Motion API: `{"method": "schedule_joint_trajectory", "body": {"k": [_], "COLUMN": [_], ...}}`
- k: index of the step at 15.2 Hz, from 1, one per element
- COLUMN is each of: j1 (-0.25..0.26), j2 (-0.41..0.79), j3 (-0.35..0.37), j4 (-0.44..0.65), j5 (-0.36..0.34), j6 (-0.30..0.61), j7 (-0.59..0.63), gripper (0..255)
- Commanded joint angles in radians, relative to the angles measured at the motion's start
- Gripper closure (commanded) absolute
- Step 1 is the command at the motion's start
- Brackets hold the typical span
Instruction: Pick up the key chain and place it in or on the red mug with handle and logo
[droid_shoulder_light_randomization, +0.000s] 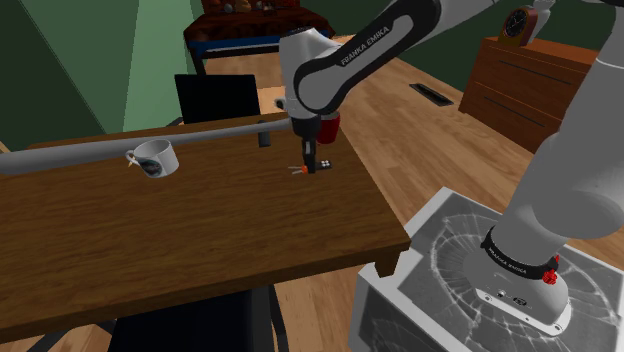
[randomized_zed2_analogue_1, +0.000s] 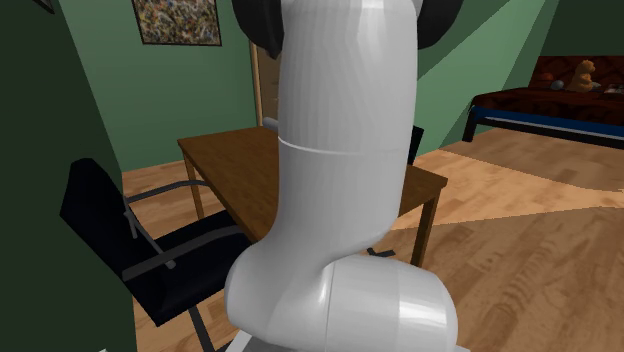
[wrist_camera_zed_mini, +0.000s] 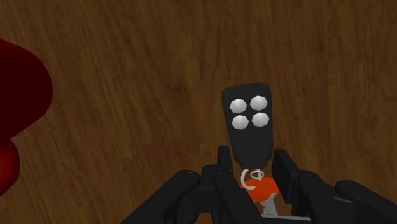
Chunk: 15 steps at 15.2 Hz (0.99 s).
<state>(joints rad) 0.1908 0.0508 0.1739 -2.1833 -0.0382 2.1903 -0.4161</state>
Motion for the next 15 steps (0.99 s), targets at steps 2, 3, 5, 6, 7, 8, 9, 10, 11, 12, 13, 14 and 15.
{"method": "schedule_joint_trajectory", "body": {"k": [2,3,5,6,7,8,9,10,11,12,13,14,15], "j1": [-0.001,-0.001,-0.001,-0.002,-0.002,-0.002,-0.002,-0.002,-0.002,-0.002,-0.002,-0.002,-0.002], "j2": [-0.023,-0.029,-0.042,-0.048,-0.054,-0.059,-0.064,-0.070,-0.074,-0.079,-0.084,-0.088,-0.092], "j3": [0.000,0.000,0.000,-0.001,-0.001,-0.001,-0.001,-0.001,-0.001,-0.001,-0.001,-0.001,-0.002], "j4": [0.015,0.022,0.036,0.043,0.050,0.058,0.066,0.074,0.082,0.090,0.099,0.108,0.117], "j5": [0.006,0.007,0.010,0.012,0.013,0.014,0.016,0.017,0.018,0.019,0.020,0.021,0.021], "j6": [-0.038,-0.051,-0.077,-0.090,-0.103,-0.116,-0.129,-0.142,-0.155,-0.169,-0.182,-0.195,-0.208], "j7": [-0.006,-0.007,-0.010,-0.011,-0.012,-0.013,-0.014,-0.015,-0.016,-0.017,-0.018,-0.019,-0.020], "gripper": [255,255,255,255,255,255,255,255,255,255,255,255,255]}}
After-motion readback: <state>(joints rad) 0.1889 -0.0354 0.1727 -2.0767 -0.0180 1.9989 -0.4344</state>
